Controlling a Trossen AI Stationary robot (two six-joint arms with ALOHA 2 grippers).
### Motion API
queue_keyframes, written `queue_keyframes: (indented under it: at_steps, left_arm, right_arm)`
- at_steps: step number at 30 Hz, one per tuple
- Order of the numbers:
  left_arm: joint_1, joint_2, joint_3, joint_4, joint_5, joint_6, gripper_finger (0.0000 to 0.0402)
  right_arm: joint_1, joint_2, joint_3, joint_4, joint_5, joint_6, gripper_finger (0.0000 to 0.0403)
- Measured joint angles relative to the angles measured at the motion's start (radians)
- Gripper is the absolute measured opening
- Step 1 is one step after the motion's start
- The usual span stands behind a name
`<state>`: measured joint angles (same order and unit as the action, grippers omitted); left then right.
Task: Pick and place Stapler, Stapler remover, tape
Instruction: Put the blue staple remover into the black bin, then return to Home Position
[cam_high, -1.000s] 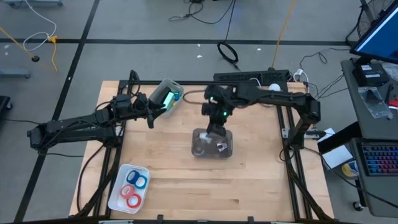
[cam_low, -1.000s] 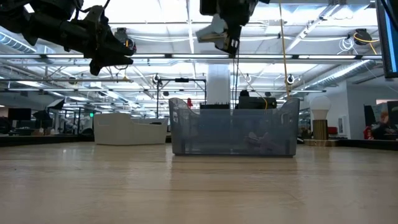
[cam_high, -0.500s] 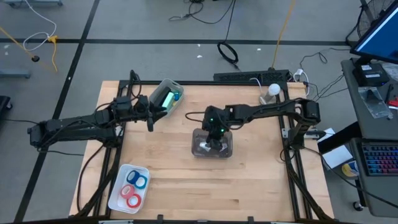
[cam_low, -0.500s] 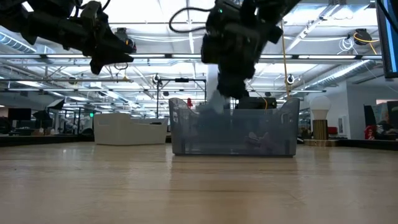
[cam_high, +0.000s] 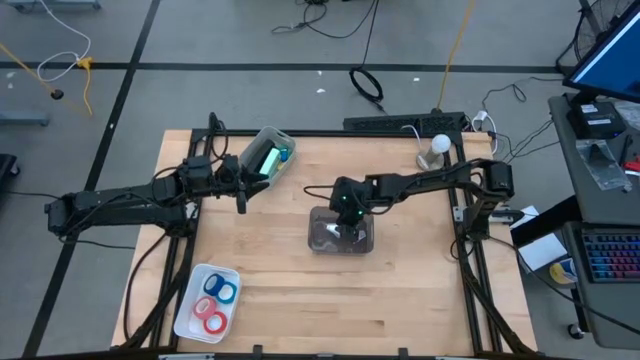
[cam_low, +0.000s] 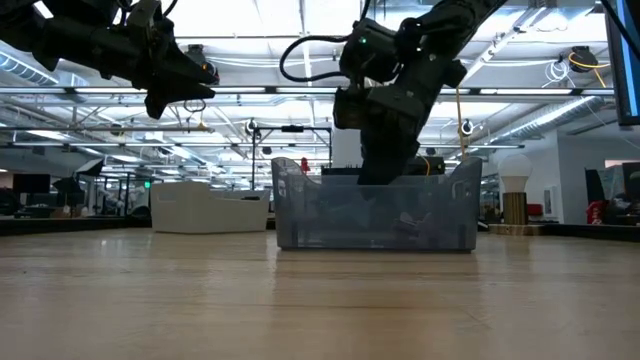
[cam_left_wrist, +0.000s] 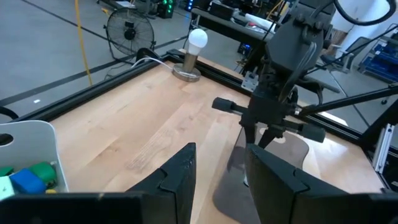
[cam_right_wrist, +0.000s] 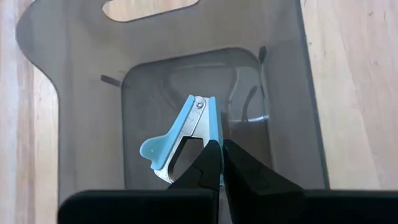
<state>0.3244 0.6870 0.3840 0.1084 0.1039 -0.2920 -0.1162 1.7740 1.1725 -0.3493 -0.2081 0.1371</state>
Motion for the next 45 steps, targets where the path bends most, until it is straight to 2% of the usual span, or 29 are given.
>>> queue_keyframes:
  at_steps: [15, 24, 27, 30, 34, 38, 41, 45]
  left_arm:
    - [0.000, 0.000, 0.000, 0.001, 0.000, -0.004, 0.0136]
    - [0.000, 0.000, 0.000, 0.001, 0.000, -0.017, 0.0136]
    - [0.000, 0.000, 0.000, 0.001, 0.000, -0.063, 0.0136]
    - [0.000, 0.000, 0.000, 0.001, 0.000, -0.127, 0.0136]
    - [0.000, 0.000, 0.000, 0.000, 0.011, -0.231, 0.0136]
    - [-0.020, -0.003, -0.001, 0.048, 0.148, -0.137, 0.0136]
    - [-0.055, -0.012, -0.001, 0.101, 0.211, -0.064, 0.0136]
    - [-0.109, -0.059, -0.001, 0.114, 0.216, -0.033, 0.0136]
  right_arm:
    - [0.007, 0.051, 0.000, 0.061, -0.004, -0.006, 0.0005]
    - [0.007, 0.043, 0.000, 0.070, -0.005, -0.003, 0.0058]
    - [0.007, 0.035, 0.000, 0.066, -0.010, -0.011, 0.0078]
    - [0.007, -0.011, 0.006, 0.077, -0.036, -0.023, 0.0091]
    - [0.007, -0.140, 0.007, 0.068, -0.027, -0.029, 0.0094]
    - [0.007, -0.299, 0.008, 0.001, -0.017, -0.043, 0.0088]
    - [0.017, -0.419, -0.001, -0.069, 0.100, -0.024, 0.0082]
    - [0.040, -0.583, -0.085, -0.082, 0.283, 0.021, 0.0074]
